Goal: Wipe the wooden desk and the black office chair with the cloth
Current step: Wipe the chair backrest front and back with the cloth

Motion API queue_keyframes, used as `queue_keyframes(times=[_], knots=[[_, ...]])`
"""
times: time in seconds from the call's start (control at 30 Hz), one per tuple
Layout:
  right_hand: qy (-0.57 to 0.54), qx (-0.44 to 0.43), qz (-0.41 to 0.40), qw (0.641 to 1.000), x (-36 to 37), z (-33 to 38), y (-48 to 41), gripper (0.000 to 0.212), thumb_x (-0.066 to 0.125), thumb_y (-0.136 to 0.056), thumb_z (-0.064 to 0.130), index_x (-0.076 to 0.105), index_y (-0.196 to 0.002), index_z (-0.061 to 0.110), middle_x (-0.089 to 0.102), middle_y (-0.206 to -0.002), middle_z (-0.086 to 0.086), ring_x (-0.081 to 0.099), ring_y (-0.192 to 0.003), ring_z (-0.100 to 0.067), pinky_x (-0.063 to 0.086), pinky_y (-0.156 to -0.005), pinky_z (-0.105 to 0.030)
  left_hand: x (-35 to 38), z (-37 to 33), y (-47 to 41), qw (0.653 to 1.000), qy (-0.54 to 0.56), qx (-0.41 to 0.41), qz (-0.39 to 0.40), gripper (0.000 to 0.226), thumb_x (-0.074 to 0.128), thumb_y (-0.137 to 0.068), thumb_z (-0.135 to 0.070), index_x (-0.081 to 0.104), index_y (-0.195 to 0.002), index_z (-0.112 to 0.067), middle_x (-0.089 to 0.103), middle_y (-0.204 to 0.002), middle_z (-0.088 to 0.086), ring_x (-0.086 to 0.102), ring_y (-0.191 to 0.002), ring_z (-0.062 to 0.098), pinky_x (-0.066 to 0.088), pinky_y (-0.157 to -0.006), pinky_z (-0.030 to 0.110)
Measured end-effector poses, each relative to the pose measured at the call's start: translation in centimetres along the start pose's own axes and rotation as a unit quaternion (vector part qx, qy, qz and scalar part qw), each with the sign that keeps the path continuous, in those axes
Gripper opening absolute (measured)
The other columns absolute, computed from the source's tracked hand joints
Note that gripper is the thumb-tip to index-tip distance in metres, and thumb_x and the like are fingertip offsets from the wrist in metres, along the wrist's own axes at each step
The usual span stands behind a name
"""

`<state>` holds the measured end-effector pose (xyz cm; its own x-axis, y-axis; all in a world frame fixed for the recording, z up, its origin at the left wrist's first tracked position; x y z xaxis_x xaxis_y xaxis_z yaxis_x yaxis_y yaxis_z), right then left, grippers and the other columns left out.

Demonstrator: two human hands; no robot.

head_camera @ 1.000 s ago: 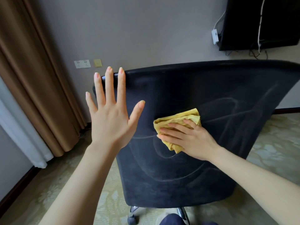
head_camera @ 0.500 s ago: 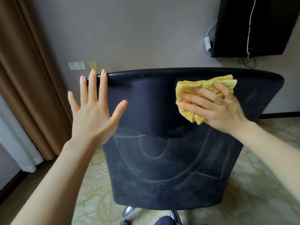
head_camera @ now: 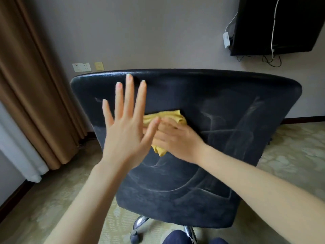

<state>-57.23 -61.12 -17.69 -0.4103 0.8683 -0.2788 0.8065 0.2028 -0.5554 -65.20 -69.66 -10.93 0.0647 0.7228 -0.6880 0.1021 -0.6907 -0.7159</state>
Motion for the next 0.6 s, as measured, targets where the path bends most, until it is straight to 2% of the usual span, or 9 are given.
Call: queue_keyframes(times=[0.13, 0.23, 0.37, 0.47, 0.6], knots=[[-0.070, -0.038, 0.062, 0.995, 1.7, 3.1, 5.3, 0.032, 0.047, -0.097, 0.014, 0.062, -0.121, 0.028, 0.055, -0.134, 0.011, 0.046, -0.128, -0.010, 0.034, -0.109, -0.032, 0.0, -2.9, -0.5, 0.998, -0.018, 0.054, -0.016, 0.070, 0.034, -0.094, -0.044, 0.003, -0.153, -0.022, -0.005, -0.161, 0.002, -0.009, -0.147, 0.025, -0.001, -0.114, 0.057], [-0.086, -0.051, 0.066, 0.993, 1.3, 2.5, 8.9, 0.035, 0.046, -0.098, 0.011, 0.062, -0.125, 0.027, 0.053, -0.138, 0.011, 0.047, -0.128, -0.008, 0.038, -0.106, -0.031, -0.5, -4.5, -1.7, 0.996, -0.031, 0.067, -0.042, 0.070, 0.038, -0.093, -0.039, 0.006, -0.153, -0.020, 0.001, -0.161, 0.003, -0.006, -0.147, 0.026, -0.003, -0.113, 0.057], [-0.047, -0.089, 0.071, 0.992, 0.1, -0.1, 11.1, 0.037, 0.056, -0.093, 0.013, 0.061, -0.127, 0.026, 0.050, -0.140, 0.010, 0.038, -0.131, -0.010, 0.028, -0.111, -0.031, -0.4, -6.0, -2.7, 0.998, 0.015, 0.042, -0.050, 0.065, 0.028, -0.095, -0.038, 0.003, -0.153, -0.022, 0.000, -0.161, -0.001, -0.009, -0.147, 0.020, -0.009, -0.113, 0.054], [0.017, -0.105, 0.079, 0.991, -0.9, -2.8, 11.6, 0.047, 0.060, -0.089, 0.014, 0.054, -0.133, 0.027, 0.044, -0.145, 0.009, 0.034, -0.134, -0.012, 0.020, -0.114, -0.034, 0.0, -5.8, -3.0, 0.998, 0.011, 0.036, -0.053, 0.063, 0.028, -0.095, -0.036, 0.008, -0.153, -0.022, 0.004, -0.161, -0.004, -0.005, -0.147, 0.014, -0.009, -0.113, 0.055], [0.008, -0.068, 0.058, 0.996, -3.1, -6.9, 10.6, 0.039, 0.052, -0.096, 0.011, 0.057, -0.131, 0.028, 0.048, -0.141, 0.012, 0.043, -0.131, -0.010, 0.027, -0.112, -0.030, -0.1, -5.8, -3.1, 0.994, -0.046, 0.067, -0.078, 0.060, 0.035, -0.094, -0.032, 0.022, -0.151, -0.017, 0.024, -0.157, 0.000, 0.015, -0.147, 0.018, 0.000, -0.111, 0.062]])
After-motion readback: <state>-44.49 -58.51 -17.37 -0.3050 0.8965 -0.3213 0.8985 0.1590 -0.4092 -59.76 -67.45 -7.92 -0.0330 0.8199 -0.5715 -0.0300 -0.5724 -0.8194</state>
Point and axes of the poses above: each hand's wrist, its own y-axis away from the middle knuckle, its own x-axis out of the palm, z = x × y, the point moved 6 cm from there along -y, towards the middle knuckle
